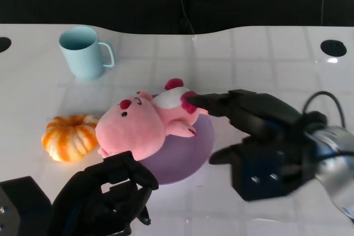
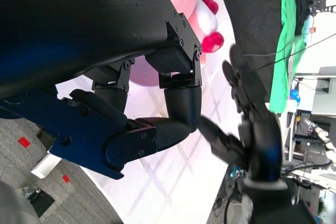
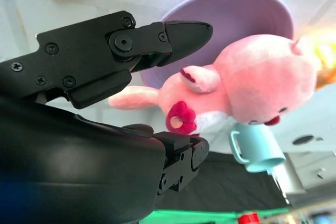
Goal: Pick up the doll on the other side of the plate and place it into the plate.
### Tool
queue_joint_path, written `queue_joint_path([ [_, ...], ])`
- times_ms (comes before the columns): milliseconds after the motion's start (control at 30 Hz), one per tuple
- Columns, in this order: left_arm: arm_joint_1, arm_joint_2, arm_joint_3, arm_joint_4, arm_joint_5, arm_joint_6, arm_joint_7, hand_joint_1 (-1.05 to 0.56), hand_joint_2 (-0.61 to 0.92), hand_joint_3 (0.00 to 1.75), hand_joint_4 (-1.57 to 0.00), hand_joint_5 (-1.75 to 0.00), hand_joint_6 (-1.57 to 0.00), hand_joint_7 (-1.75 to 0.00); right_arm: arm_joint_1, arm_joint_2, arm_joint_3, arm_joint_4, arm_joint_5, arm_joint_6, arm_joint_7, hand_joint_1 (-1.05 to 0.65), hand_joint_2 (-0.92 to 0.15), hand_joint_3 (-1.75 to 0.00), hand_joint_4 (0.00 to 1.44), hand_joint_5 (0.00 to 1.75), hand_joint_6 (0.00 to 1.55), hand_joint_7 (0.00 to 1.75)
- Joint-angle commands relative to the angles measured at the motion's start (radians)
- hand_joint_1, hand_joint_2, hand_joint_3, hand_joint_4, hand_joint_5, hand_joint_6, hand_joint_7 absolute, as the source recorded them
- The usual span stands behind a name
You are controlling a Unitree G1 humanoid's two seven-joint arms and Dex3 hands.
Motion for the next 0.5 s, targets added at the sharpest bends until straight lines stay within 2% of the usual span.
queue_joint_path([
  [33, -0.001, 0.010, 0.007, -0.006, 0.004, 0.005, 0.005, -0.42, 0.74, 0.78, -0.65, -1.75, -0.70, -1.32, 0.082, -0.054, -0.055, -0.086, 0.043, -0.025, 0.013, -0.79, -0.92, -0.20, 0.20, 0.33, 0.25, 0.07],
  [167, -0.006, 0.013, 0.009, -0.003, 0.004, 0.003, 0.002, -0.41, 0.74, 0.78, -0.64, -1.75, -0.69, -1.32, 0.199, -0.092, -0.118, -0.169, 0.084, -0.093, -0.017, -0.67, -0.92, -0.10, 0.29, 0.39, 0.36, 0.10],
  [300, -0.009, 0.014, 0.010, -0.005, 0.005, 0.006, 0.003, -0.41, 0.74, 0.79, -0.65, -1.75, -0.69, -1.32, 0.292, -0.106, -0.172, -0.234, 0.108, -0.129, -0.041, -0.52, -0.91, -0.04, 0.41, 0.47, 0.51, 0.15],
  [367, -0.009, 0.016, 0.012, -0.005, 0.005, 0.004, 0.001, -0.41, 0.74, 0.79, -0.65, -1.75, -0.69, -1.32, 0.344, -0.111, -0.202, -0.275, 0.126, -0.135, -0.045, -0.38, -0.89, -0.02, 0.52, 0.52, 0.62, 0.18],
  [500, -0.009, 0.021, 0.016, -0.011, 0.002, 0.010, 0.001, -0.41, 0.74, 0.79, -0.64, -1.75, -0.69, -1.32, 0.422, -0.105, -0.245, -0.342, 0.152, -0.122, -0.044, -0.22, -0.88, -0.01, 0.69, 0.59, 0.78, 0.21],
])
